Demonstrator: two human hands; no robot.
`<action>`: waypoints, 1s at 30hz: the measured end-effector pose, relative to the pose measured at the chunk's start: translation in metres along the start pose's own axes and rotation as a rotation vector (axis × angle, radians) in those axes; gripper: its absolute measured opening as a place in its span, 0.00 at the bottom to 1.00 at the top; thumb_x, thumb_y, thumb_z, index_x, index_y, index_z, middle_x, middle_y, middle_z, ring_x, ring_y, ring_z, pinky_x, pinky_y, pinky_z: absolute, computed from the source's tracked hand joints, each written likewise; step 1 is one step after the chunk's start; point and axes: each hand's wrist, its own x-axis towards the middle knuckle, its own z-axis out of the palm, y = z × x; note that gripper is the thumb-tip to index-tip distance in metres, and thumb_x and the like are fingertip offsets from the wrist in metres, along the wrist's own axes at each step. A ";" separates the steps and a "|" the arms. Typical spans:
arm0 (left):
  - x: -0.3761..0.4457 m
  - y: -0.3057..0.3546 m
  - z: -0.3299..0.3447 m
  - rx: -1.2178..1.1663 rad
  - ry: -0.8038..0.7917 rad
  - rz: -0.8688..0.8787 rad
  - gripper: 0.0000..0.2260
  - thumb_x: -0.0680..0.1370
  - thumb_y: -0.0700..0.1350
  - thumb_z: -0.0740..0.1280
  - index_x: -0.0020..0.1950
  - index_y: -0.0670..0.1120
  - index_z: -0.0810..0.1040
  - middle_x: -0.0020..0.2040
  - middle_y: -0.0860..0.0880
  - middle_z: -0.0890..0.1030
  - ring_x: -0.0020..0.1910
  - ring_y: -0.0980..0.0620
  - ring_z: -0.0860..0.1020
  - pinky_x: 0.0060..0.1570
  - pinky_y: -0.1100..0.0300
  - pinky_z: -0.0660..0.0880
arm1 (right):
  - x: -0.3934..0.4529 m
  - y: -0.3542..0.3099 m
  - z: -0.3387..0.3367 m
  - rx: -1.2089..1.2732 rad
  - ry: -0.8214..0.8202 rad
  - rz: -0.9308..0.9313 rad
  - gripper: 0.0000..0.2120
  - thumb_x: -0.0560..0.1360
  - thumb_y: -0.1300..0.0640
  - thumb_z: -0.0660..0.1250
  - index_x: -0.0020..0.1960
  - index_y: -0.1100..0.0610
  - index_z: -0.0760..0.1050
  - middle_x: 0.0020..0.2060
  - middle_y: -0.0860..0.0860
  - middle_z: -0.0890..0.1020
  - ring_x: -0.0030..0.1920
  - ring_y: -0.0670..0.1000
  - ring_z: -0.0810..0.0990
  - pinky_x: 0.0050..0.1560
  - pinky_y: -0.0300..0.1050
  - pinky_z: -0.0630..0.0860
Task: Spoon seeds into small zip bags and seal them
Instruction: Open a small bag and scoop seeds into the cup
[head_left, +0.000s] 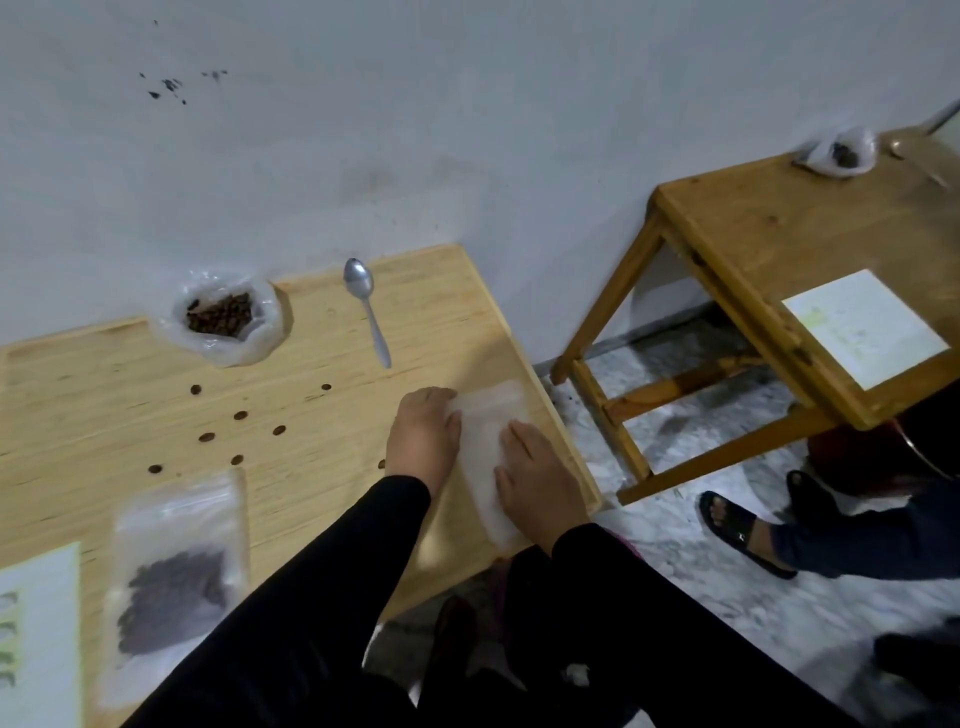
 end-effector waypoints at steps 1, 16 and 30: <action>-0.001 0.001 0.000 -0.014 0.024 0.006 0.11 0.77 0.38 0.65 0.59 0.38 0.78 0.55 0.41 0.79 0.59 0.42 0.72 0.54 0.63 0.63 | 0.000 0.001 0.000 0.005 -0.001 -0.012 0.27 0.79 0.50 0.50 0.75 0.62 0.56 0.75 0.57 0.58 0.75 0.53 0.54 0.74 0.43 0.52; 0.012 0.030 -0.076 -0.326 0.160 0.092 0.09 0.77 0.35 0.61 0.42 0.46 0.76 0.38 0.52 0.80 0.36 0.57 0.75 0.38 0.72 0.68 | 0.045 -0.040 -0.078 0.077 0.588 -0.276 0.18 0.72 0.53 0.60 0.57 0.60 0.76 0.53 0.57 0.80 0.54 0.54 0.73 0.51 0.47 0.74; 0.002 0.008 -0.212 -0.707 0.562 -0.061 0.16 0.77 0.39 0.68 0.62 0.51 0.72 0.48 0.52 0.79 0.49 0.62 0.78 0.45 0.74 0.72 | 0.061 -0.228 -0.118 1.037 0.198 -0.222 0.06 0.75 0.59 0.68 0.50 0.55 0.81 0.45 0.46 0.84 0.44 0.37 0.81 0.50 0.30 0.75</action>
